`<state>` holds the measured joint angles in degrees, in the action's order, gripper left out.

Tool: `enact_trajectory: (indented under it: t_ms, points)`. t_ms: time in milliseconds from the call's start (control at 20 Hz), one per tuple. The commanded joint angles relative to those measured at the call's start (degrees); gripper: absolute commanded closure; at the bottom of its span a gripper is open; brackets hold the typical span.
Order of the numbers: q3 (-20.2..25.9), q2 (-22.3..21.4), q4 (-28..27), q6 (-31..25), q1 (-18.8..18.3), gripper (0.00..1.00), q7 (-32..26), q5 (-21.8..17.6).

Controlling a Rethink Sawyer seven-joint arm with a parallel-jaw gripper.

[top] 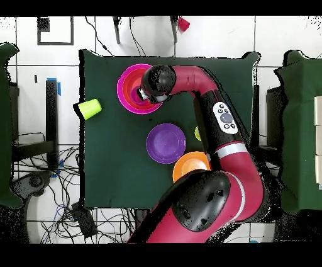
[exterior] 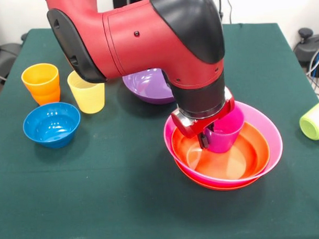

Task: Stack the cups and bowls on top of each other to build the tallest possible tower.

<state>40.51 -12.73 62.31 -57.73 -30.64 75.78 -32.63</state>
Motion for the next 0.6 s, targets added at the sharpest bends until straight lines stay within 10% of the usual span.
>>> enact_trajectory:
  t_ms: [50, 600]
  points:
    - [-1.4, -2.5, 1.4, -5.1, 0.1, 1.0, -14.0, -2.3]
    - [-0.7, 1.4, -1.8, -1.8, 0.7, 1.0, -13.4, -2.7]
